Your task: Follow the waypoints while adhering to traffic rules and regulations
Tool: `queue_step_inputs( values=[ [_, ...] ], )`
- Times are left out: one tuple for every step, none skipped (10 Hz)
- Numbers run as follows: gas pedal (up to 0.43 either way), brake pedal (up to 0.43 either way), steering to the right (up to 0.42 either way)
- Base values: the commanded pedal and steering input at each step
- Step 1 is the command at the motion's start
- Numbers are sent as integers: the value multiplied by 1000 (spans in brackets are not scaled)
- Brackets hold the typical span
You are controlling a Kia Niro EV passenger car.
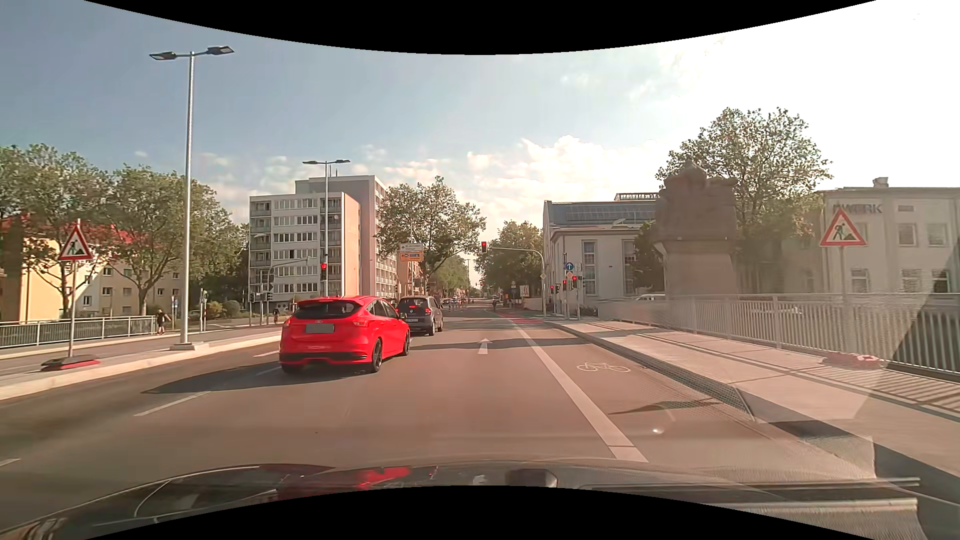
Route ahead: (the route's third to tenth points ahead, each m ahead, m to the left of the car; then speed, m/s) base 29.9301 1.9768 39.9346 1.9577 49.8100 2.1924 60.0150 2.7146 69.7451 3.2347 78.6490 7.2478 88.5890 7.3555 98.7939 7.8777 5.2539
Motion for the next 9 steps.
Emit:
queue_step_inputs(
  values=[
    [20, 0, 0],
    [20, 0, 0],
    [20, 0, 0],
    [8, 0, 0],
    [0, 0, 0],
    [0, 0, 0],
    [0, 0, -2],
    [0, 0, -2],
    [0, 0, -3]
  ],
)
